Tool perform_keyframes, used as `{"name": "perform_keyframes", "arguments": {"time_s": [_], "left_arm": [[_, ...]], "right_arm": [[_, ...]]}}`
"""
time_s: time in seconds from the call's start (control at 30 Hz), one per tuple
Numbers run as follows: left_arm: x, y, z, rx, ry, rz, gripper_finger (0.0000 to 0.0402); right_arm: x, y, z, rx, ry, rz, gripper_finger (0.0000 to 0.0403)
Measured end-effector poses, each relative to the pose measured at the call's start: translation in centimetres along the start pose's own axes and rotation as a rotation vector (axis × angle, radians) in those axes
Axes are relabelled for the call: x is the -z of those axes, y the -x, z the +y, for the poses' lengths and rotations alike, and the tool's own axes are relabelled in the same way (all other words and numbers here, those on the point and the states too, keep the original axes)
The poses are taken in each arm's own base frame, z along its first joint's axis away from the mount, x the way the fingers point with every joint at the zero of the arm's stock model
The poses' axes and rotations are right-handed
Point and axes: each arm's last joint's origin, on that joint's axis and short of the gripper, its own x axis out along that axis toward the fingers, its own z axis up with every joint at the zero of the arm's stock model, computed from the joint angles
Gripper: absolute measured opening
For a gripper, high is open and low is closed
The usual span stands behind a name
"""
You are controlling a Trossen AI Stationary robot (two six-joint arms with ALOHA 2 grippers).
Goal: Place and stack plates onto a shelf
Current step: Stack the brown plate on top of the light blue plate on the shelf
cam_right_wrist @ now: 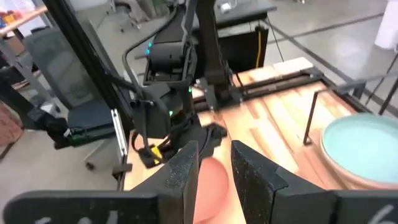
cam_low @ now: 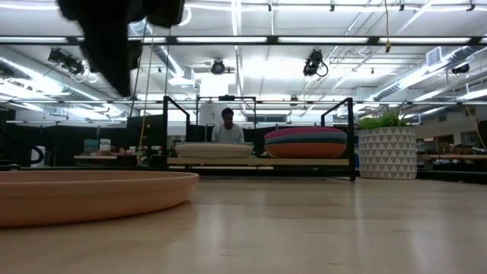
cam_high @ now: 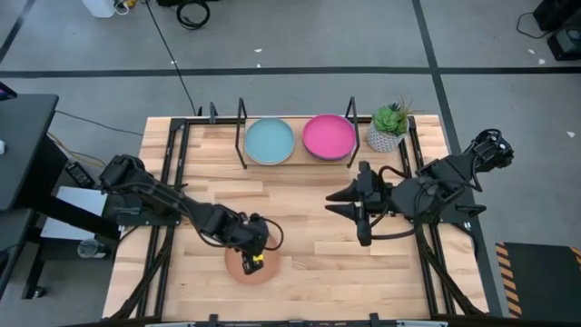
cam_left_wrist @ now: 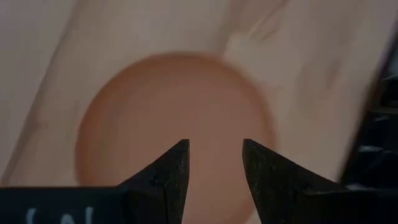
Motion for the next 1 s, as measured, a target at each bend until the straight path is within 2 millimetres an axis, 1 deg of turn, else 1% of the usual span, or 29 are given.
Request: {"name": "perform_keyframes", "arguments": {"time_s": [0.17, 0.3, 0.4, 0.5, 0.67, 0.77, 0.87, 1.0], "left_arm": [[1.2, -1.3, 1.7, -0.083, 0.042, 0.055, 0.0155], [1.7, -2.4, 3.3, -0.127, 0.074, 0.090, 0.0155], [2.1, -2.9, 4.7, -0.198, 0.118, 0.108, 0.0155], [2.0, -3.3, 5.5, -0.213, 0.131, 0.105, 0.0155], [1.4, -4.0, 6.7, -0.183, 0.112, 0.101, 0.0155], [1.2, -4.2, 7.7, -0.202, 0.122, 0.103, 0.0155], [1.1, -4.4, 8.4, -0.214, 0.076, 0.111, 0.0155], [1.7, -4.9, 9.0, -0.213, 0.047, 0.137, 0.0155]], "right_arm": [[0.8, 0.0, 0.1, 0.023, 0.030, 0.049, 0.0103], [1.3, -0.5, 0.1, 0.038, 0.017, 0.047, 0.0103], [2.0, -1.0, 0.1, 0.042, 0.023, 0.045, 0.0103], [2.6, -1.5, 0.2, 0.040, 0.009, 0.042, 0.0103], [3.4, -2.1, 0.2, 0.038, -0.006, 0.038, 0.0103], [3.5, -2.1, 0.2, 0.038, -0.010, 0.037, 0.0103], [3.5, -2.2, 0.2, 0.030, -0.009, 0.042, 0.0103], [3.5, -2.2, 0.2, 0.029, -0.008, 0.043, 0.0103]]}}
